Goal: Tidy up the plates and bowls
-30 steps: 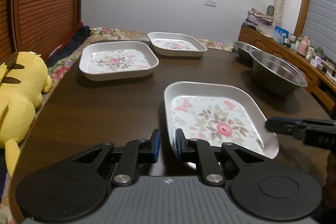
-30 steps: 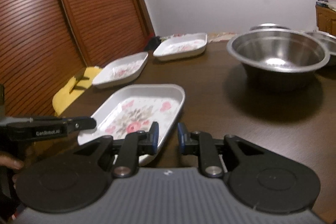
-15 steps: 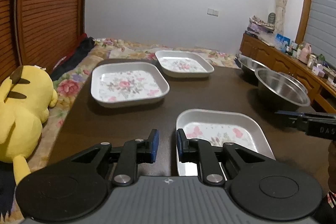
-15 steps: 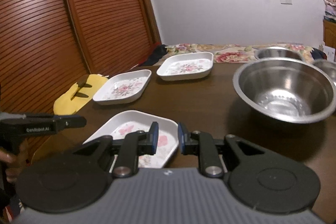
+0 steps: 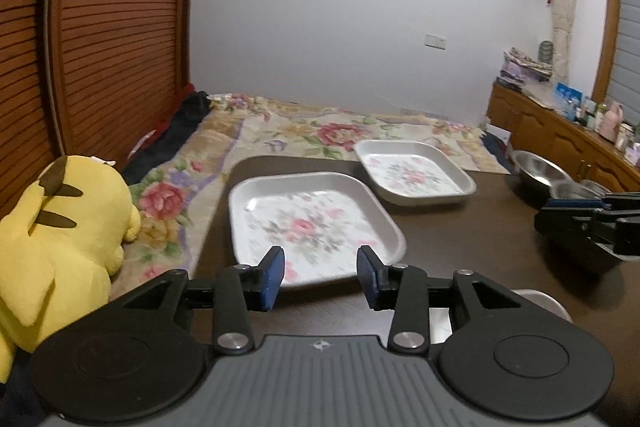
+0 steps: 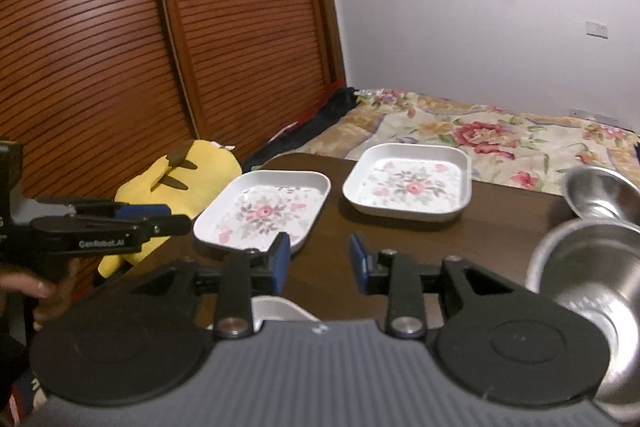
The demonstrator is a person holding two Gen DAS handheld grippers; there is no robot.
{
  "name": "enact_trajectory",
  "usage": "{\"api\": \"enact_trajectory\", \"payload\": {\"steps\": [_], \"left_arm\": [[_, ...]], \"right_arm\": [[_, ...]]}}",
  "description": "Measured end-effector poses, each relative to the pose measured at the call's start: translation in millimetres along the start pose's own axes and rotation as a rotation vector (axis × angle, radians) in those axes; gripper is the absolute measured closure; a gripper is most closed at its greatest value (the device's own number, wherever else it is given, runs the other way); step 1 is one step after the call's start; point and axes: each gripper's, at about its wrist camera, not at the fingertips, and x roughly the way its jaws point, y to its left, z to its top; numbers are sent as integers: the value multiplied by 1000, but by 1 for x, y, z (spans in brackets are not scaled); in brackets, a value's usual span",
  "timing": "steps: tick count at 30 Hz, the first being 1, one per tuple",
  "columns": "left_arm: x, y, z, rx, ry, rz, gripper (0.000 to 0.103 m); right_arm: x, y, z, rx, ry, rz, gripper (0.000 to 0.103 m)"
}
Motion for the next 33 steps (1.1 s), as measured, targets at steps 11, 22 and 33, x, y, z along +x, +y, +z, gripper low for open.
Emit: {"api": "enact_trajectory", "payload": {"steps": [11, 22, 33], "left_arm": [[50, 49, 9, -58, 46, 35, 56], [73, 65, 9, -59, 78, 6, 61], [80, 67, 7, -65, 88, -22, 68]], "right_arm": [[73, 10, 21, -14, 117, 32, 68], [116, 9, 23, -20, 202, 31, 69], [134, 6, 23, -20, 248, 39, 69]]}}
